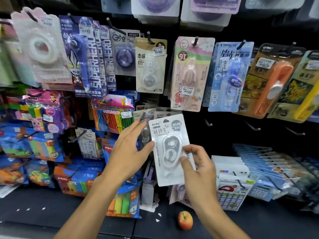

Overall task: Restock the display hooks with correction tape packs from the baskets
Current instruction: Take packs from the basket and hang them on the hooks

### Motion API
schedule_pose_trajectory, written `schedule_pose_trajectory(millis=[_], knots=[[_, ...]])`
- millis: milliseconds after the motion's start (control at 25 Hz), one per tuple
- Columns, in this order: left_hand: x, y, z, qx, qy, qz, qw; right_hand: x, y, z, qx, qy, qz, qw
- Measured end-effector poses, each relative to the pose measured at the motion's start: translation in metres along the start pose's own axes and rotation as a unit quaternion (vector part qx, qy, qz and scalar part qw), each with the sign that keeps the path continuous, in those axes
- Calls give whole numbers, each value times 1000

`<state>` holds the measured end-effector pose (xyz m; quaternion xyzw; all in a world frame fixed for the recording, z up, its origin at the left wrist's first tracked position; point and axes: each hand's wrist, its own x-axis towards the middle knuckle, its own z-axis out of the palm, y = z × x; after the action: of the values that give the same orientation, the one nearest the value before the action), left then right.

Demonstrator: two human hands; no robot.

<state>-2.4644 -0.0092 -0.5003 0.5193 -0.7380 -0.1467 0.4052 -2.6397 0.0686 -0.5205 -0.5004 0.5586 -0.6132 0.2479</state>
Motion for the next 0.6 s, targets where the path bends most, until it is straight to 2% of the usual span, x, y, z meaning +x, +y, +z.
schedule_pose_trajectory(millis=[160, 240, 320, 400, 440, 520, 560, 600], knots=[[-6, -4, -5, -5, -3, 13, 1000, -3, -3, -4, 17, 25, 15, 999], [-9, -6, -7, 2, 1, -5, 1000, 7, 0, -1, 2, -8, 41, 999], [-16, -6, -10, 25, -4, -20, 999, 15, 4, 2, 75, -62, 113, 989], [-24, -9, -12, 57, -40, -40, 997, 15, 25, 0, 76, -79, 154, 982], [-29, -13, -12, 72, -80, -60, 992, 9, 42, 0, 55, -91, 175, 979], [-47, -20, -9, 115, -214, -98, 965, -18, 79, -1, -13, -159, 244, 957], [-58, -21, -4, 162, -306, -90, 934, -36, 102, -2, -99, -218, 255, 937], [-74, -25, 5, 203, -403, -80, 889, -58, 129, -2, -217, -294, 234, 901]])
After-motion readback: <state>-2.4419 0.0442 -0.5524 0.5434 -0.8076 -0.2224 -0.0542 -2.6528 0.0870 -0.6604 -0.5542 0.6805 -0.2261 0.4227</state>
